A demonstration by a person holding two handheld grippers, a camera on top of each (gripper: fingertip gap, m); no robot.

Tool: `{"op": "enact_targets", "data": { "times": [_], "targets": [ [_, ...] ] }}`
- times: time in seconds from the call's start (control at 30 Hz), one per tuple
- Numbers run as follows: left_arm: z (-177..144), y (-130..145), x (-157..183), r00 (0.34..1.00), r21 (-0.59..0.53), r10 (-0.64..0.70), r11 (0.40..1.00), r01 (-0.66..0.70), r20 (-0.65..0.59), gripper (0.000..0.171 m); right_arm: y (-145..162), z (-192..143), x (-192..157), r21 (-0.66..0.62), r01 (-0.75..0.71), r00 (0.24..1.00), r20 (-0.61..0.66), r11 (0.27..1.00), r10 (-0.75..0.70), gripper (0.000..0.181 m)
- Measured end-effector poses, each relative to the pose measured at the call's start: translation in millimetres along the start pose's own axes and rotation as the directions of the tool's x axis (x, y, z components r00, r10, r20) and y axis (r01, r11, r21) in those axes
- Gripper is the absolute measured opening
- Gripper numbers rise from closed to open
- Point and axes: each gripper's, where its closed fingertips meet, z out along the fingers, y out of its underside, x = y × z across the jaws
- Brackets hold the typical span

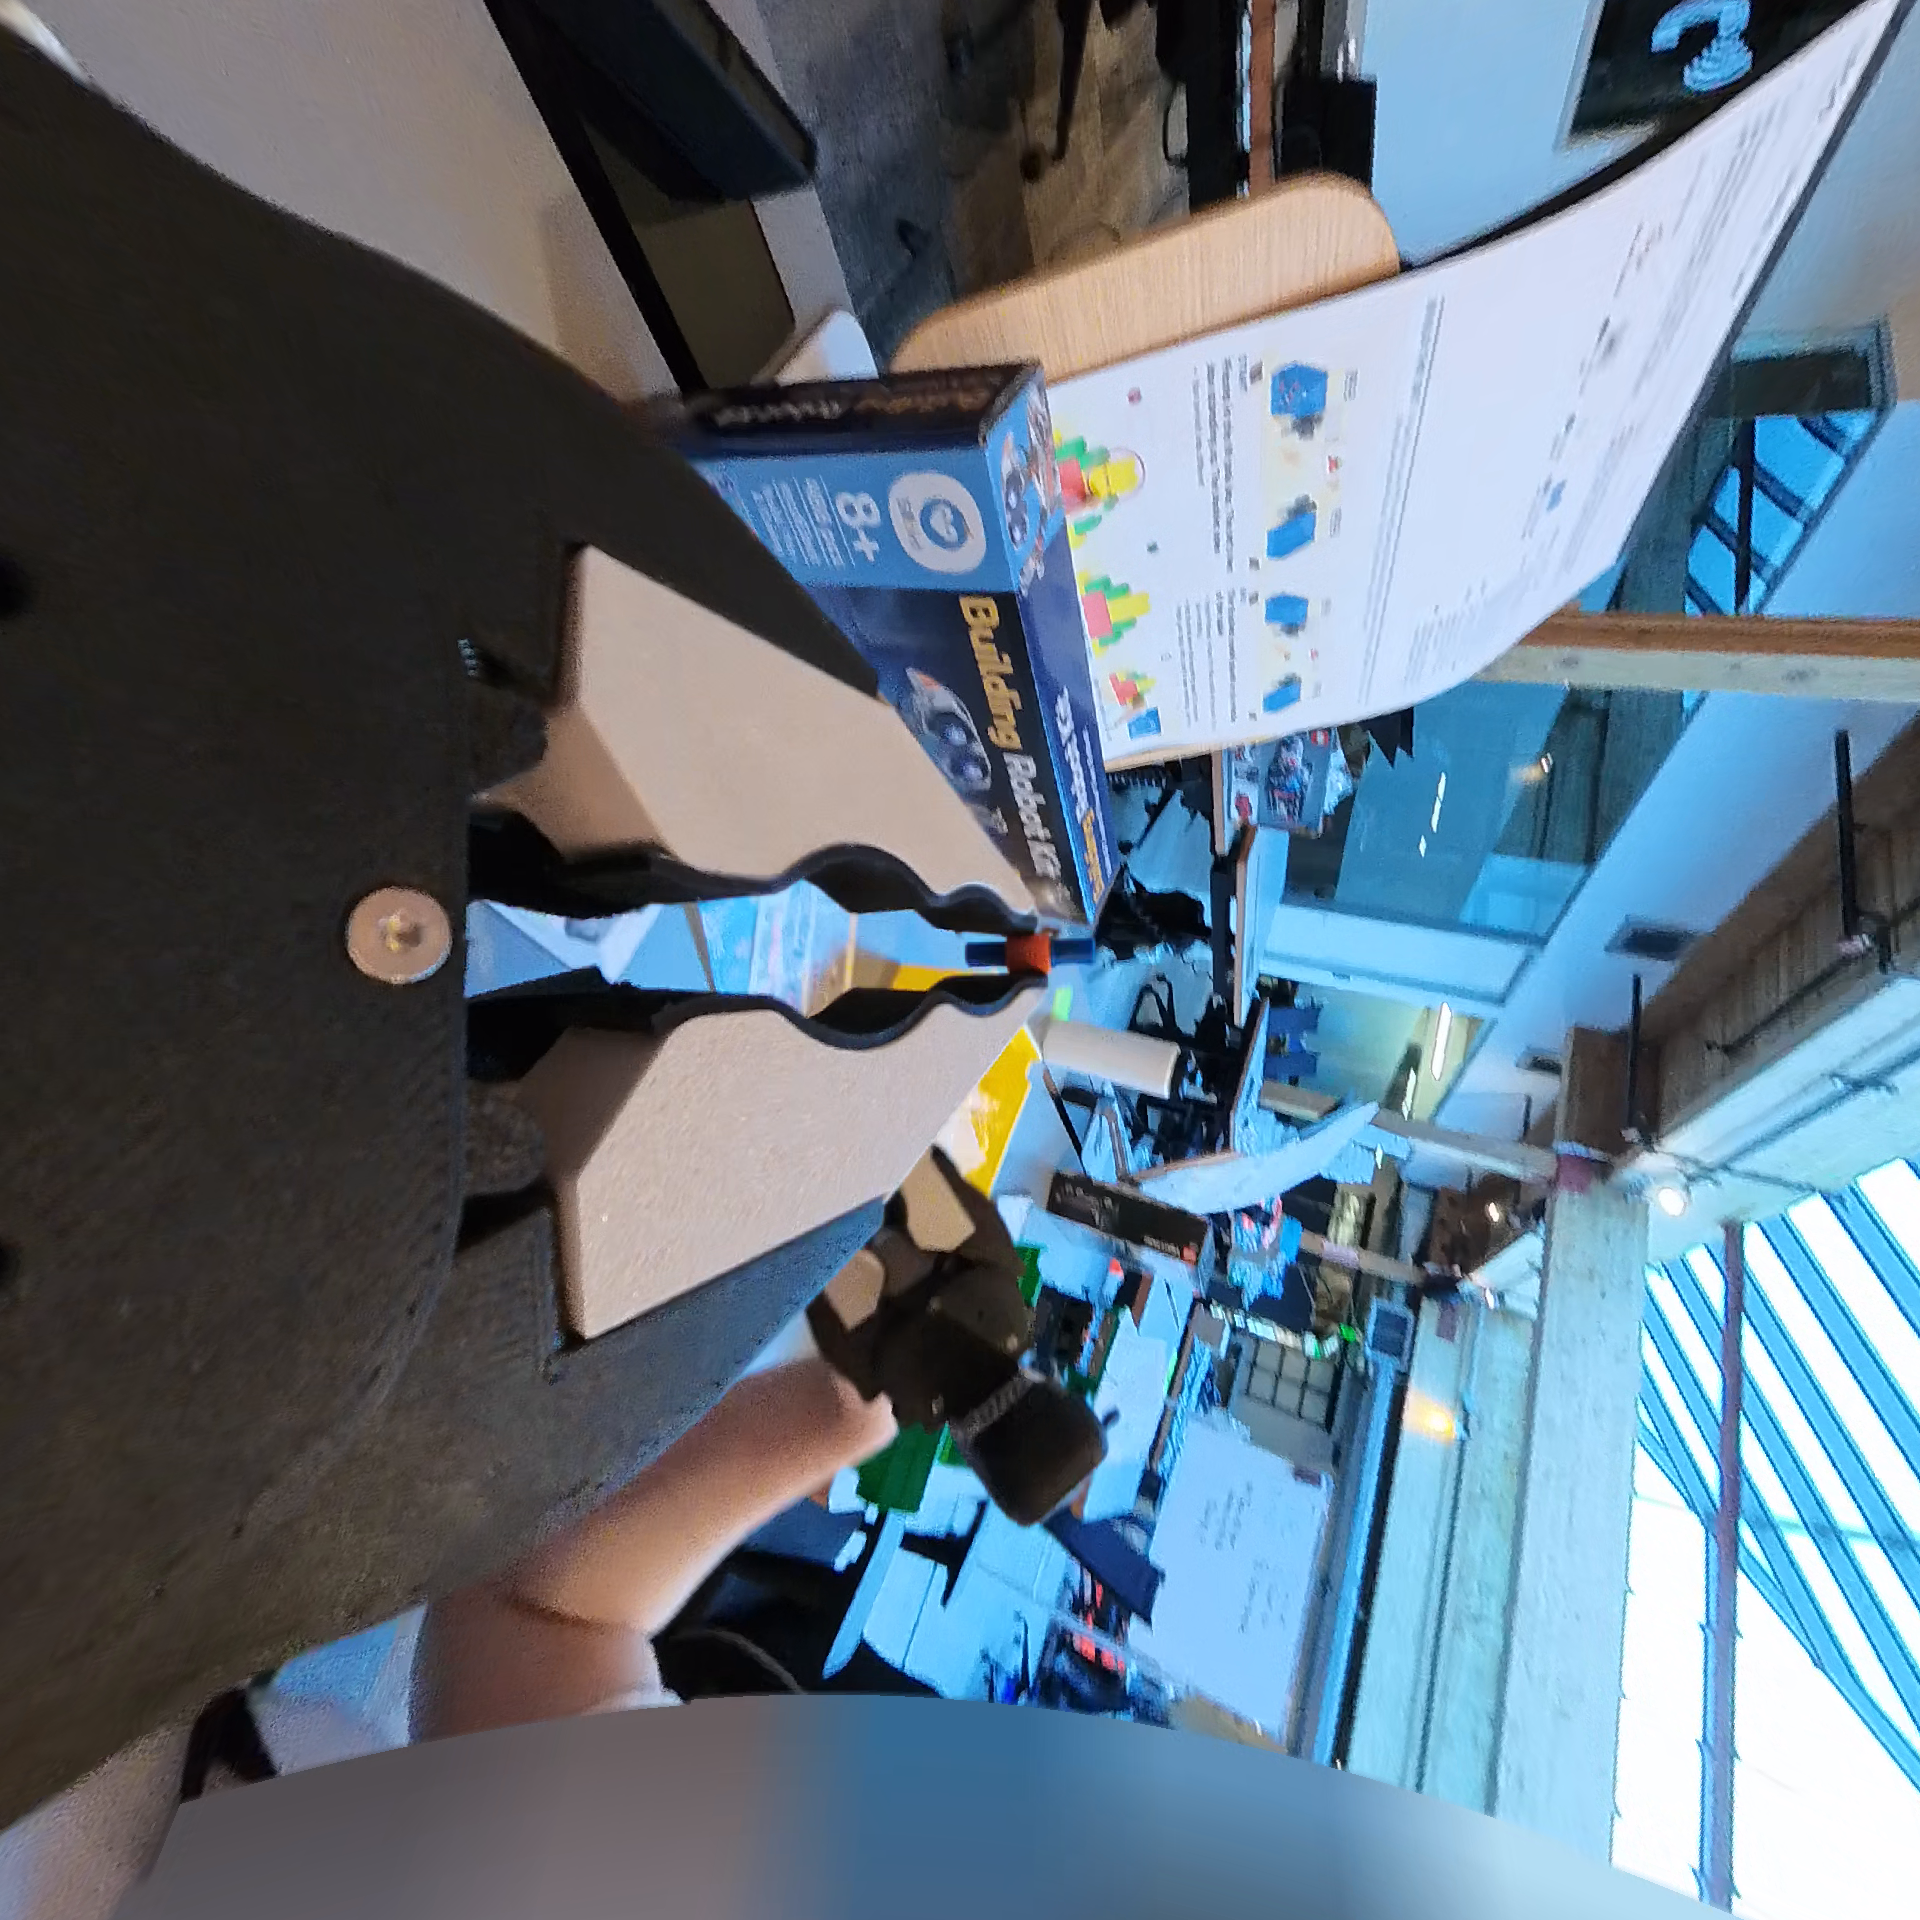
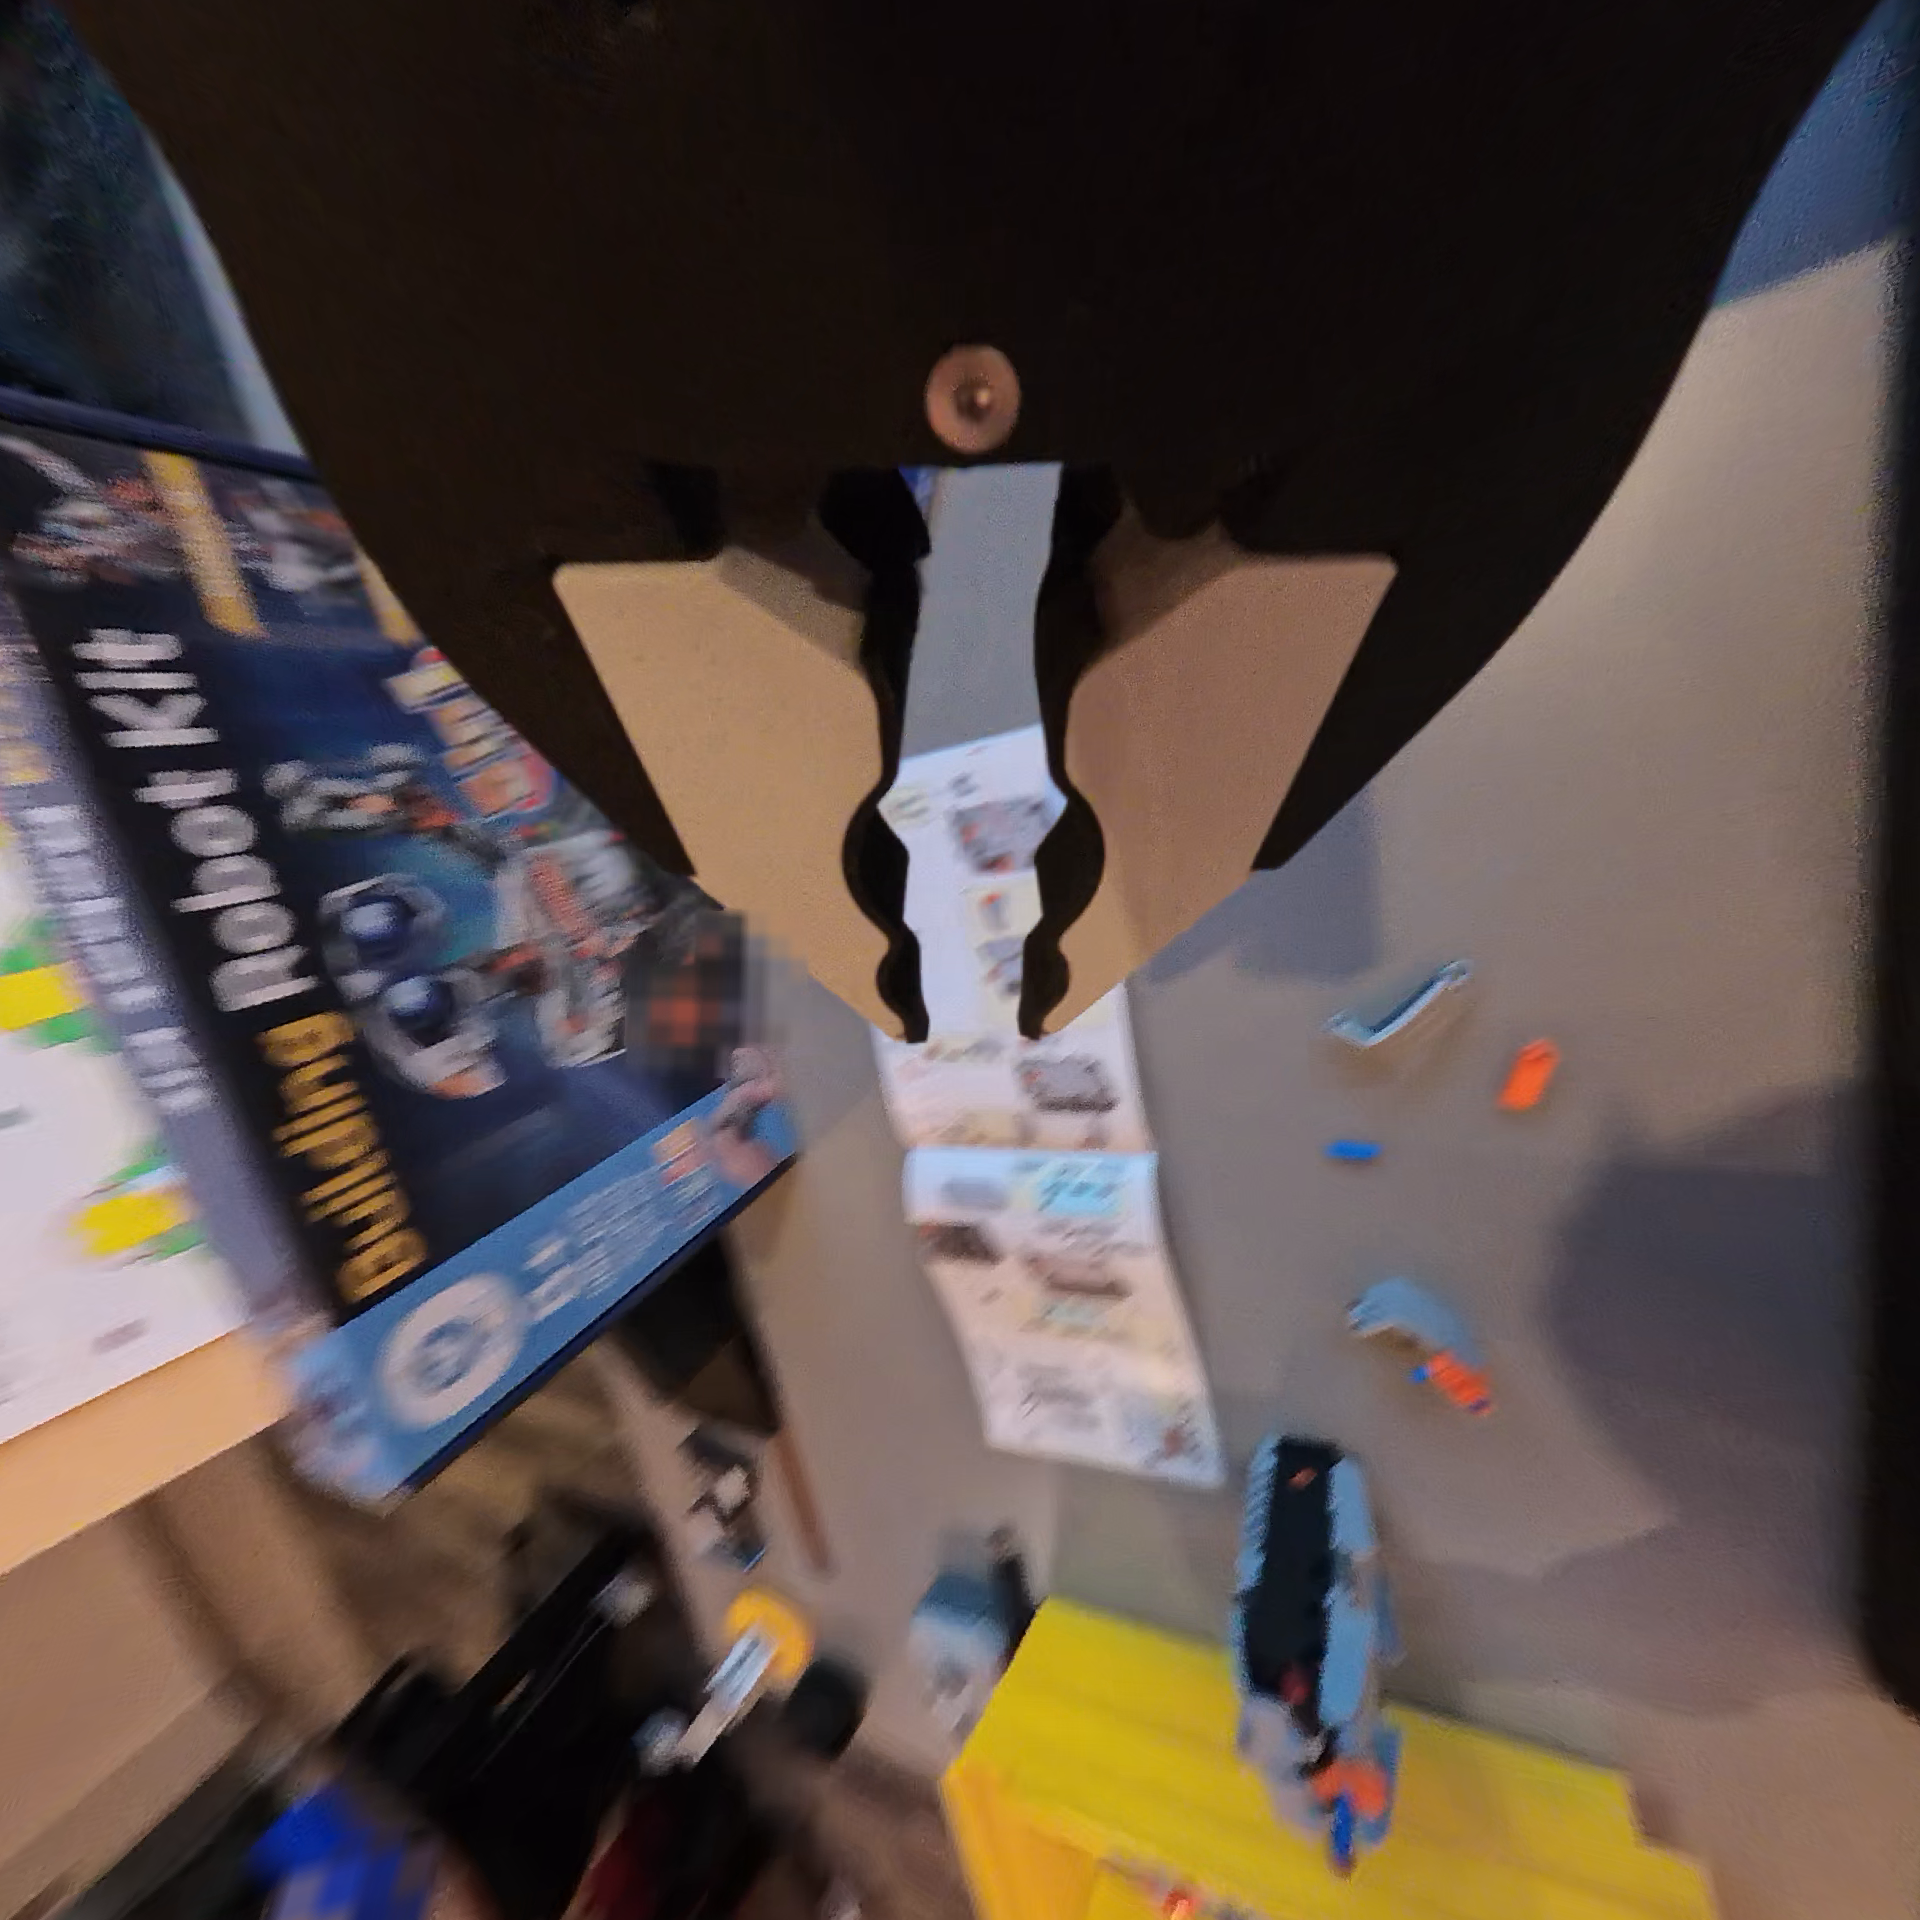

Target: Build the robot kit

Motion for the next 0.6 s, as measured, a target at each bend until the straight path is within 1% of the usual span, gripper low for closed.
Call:
{"op": "enact_targets", "data": {
  "times": [0.07,0.13,0.2,0.27,0.3,0.37,0.4,0.47,0.5,0.53,0.57,0.6],
  "targets": [
    [0,4,-9,0.998,-0.023,0.017,1.0,-0.016,0.056,0.005,15,7,-20,-0.11,-0.055,0.992,0.108,0.992,0.067,0.02],
    [-1,5,-14,0.996,-0.034,0.028,0.999,-0.025,0.089,0.005,25,13,-40,-0.188,-0.069,0.972,0.208,0.98,0.109,0.022],
    [-1,6,-18,0.992,-0.04,0.039,0.999,-0.034,0.118,0.005,28,21,-54,-0.221,-0.066,0.956,0.266,0.973,0.126,0.023],
    [-3,6,-21,0.988,-0.05,0.054,0.998,-0.047,0.148,0.005,28,30,-59,-0.236,-0.072,0.948,0.286,0.969,0.14,0.023],
    [-3,6,-23,0.985,-0.055,0.064,0.997,-0.055,0.163,0.005,25,35,-60,-0.223,-0.08,0.946,0.291,0.971,0.145,0.022],
    [-4,7,-26,0.978,-0.066,0.083,0.995,-0.072,0.193,0.005,11,43,-63,-0.16,-0.103,0.937,0.315,0.982,0.15,0.02],
    [-5,6,-28,0.974,-0.07,0.092,0.994,-0.079,0.206,0.005,5,44,-61,-0.14,-0.117,0.94,0.303,0.983,0.155,0.02],
    [-6,7,-30,0.968,-0.08,0.11,0.992,-0.094,0.227,0.005,-11,42,-49,-0.087,-0.13,0.963,0.226,0.988,0.147,0.02],
    [-6,8,-31,0.964,-0.089,0.121,0.991,-0.103,0.236,0.005,-24,37,-43,-0.025,-0.134,0.973,0.184,0.991,0.136,0.021],
    [-7,8,-33,0.959,-0.102,0.135,0.988,-0.113,0.249,0.005,-41,31,-37,0.066,-0.145,0.98,0.147,0.987,0.134,0.022],
    [-8,9,-35,0.952,-0.113,0.151,0.986,-0.125,0.267,0.005,-59,25,-33,0.166,-0.159,0.982,0.126,0.973,0.139,0.028],
    [-10,9,-38,0.943,-0.123,0.168,0.983,-0.138,0.288,0.005,-71,21,-37,0.238,-0.172,0.98,0.14,0.956,0.142,0.032]
  ]
}}
